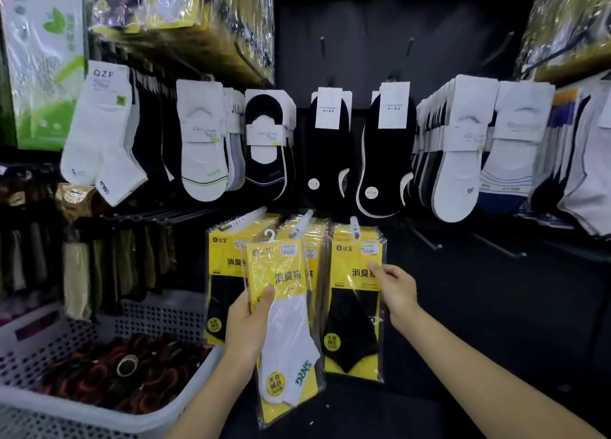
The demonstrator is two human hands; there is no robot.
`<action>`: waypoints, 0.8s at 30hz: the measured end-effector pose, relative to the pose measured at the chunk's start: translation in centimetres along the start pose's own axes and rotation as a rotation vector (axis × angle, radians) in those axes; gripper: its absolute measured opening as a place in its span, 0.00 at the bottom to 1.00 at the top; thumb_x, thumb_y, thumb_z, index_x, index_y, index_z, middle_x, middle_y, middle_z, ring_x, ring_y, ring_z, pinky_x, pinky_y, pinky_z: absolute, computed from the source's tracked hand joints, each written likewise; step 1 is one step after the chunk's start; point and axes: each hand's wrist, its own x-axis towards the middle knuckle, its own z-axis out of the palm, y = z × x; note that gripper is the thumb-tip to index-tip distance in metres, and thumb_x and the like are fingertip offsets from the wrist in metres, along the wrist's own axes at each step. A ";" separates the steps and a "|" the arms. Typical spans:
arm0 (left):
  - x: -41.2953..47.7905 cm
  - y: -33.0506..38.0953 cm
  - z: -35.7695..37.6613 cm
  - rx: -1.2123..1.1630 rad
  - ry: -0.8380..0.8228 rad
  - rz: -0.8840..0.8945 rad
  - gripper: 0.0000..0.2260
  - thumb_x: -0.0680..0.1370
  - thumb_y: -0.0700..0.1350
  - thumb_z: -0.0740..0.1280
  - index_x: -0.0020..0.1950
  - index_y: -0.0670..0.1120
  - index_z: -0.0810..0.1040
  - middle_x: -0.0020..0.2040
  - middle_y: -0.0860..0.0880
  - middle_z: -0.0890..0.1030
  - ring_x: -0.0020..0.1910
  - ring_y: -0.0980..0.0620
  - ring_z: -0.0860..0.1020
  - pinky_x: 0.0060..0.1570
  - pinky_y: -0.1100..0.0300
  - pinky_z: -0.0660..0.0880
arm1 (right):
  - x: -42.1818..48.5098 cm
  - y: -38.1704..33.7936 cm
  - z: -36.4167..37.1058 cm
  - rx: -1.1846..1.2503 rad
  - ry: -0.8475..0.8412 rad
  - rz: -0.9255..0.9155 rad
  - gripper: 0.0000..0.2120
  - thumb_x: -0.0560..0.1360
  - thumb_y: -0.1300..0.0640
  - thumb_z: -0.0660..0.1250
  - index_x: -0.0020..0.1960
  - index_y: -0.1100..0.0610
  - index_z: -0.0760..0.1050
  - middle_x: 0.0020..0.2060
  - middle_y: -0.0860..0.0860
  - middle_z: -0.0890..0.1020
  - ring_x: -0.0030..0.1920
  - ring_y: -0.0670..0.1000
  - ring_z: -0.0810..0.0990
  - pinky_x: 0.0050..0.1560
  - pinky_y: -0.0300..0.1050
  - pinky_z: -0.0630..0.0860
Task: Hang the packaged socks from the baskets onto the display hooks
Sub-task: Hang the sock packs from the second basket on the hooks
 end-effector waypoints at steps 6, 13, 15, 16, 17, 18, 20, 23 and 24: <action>0.2 -1.3 0.1 -0.002 -0.040 -0.021 0.05 0.79 0.46 0.64 0.48 0.50 0.80 0.38 0.58 0.85 0.38 0.62 0.82 0.30 0.73 0.73 | 1.7 1.7 0.5 -0.013 0.163 0.009 0.12 0.70 0.54 0.75 0.48 0.59 0.79 0.38 0.48 0.81 0.42 0.47 0.79 0.40 0.36 0.73; -0.3 -1.8 1.1 -0.012 -0.128 -0.046 0.06 0.79 0.45 0.64 0.50 0.52 0.80 0.41 0.60 0.85 0.41 0.62 0.83 0.33 0.73 0.74 | 0.0 3.4 -0.9 0.032 0.147 0.098 0.13 0.73 0.57 0.72 0.54 0.62 0.77 0.46 0.56 0.81 0.46 0.52 0.80 0.53 0.49 0.79; -0.7 -1.8 1.8 -0.020 -0.159 -0.052 0.06 0.79 0.44 0.63 0.49 0.52 0.80 0.40 0.62 0.84 0.39 0.64 0.82 0.32 0.73 0.74 | -1.6 3.1 -1.3 0.037 -0.037 0.103 0.10 0.76 0.53 0.69 0.53 0.59 0.78 0.46 0.54 0.82 0.47 0.51 0.81 0.48 0.44 0.80; -0.9 -1.8 2.2 -0.026 -0.178 -0.055 0.06 0.79 0.44 0.63 0.49 0.52 0.80 0.40 0.61 0.84 0.39 0.63 0.82 0.32 0.73 0.74 | -2.5 2.8 -1.5 0.044 -0.135 0.105 0.09 0.77 0.51 0.67 0.52 0.56 0.78 0.46 0.53 0.82 0.48 0.50 0.82 0.45 0.41 0.80; -1.2 -1.7 2.6 -0.036 -0.198 -0.058 0.06 0.79 0.44 0.63 0.49 0.52 0.80 0.40 0.61 0.85 0.39 0.62 0.83 0.31 0.72 0.74 | -3.4 2.6 -1.6 0.051 -0.215 0.102 0.10 0.77 0.50 0.65 0.52 0.55 0.78 0.47 0.52 0.83 0.49 0.50 0.83 0.43 0.39 0.80; -1.4 -1.6 3.1 -0.047 -0.217 -0.065 0.06 0.79 0.44 0.63 0.49 0.52 0.80 0.40 0.60 0.85 0.39 0.62 0.83 0.31 0.72 0.74 | -4.1 2.3 -1.7 0.056 -0.276 0.098 0.10 0.77 0.49 0.65 0.52 0.54 0.78 0.48 0.51 0.84 0.49 0.50 0.83 0.43 0.38 0.80; -2.0 -1.4 4.0 -0.059 -0.252 -0.079 0.05 0.79 0.45 0.64 0.50 0.51 0.80 0.40 0.59 0.85 0.39 0.60 0.83 0.32 0.70 0.75 | -5.1 1.6 -1.9 0.061 -0.379 0.075 0.11 0.77 0.50 0.65 0.54 0.56 0.79 0.48 0.52 0.85 0.49 0.50 0.84 0.43 0.38 0.80; -2.7 -0.9 5.4 -0.065 -0.295 -0.083 0.08 0.78 0.47 0.65 0.54 0.48 0.80 0.44 0.54 0.86 0.42 0.56 0.84 0.35 0.66 0.77 | -6.0 0.5 -2.2 0.060 -0.440 0.040 0.10 0.77 0.54 0.66 0.54 0.59 0.79 0.47 0.54 0.86 0.45 0.51 0.85 0.41 0.39 0.80; -2.9 -0.7 5.8 -0.070 -0.294 -0.085 0.09 0.78 0.47 0.65 0.55 0.47 0.80 0.45 0.53 0.86 0.44 0.55 0.84 0.38 0.65 0.77 | -6.1 0.3 -2.4 0.069 -0.419 0.026 0.10 0.77 0.55 0.67 0.54 0.60 0.79 0.46 0.55 0.86 0.44 0.50 0.85 0.41 0.40 0.80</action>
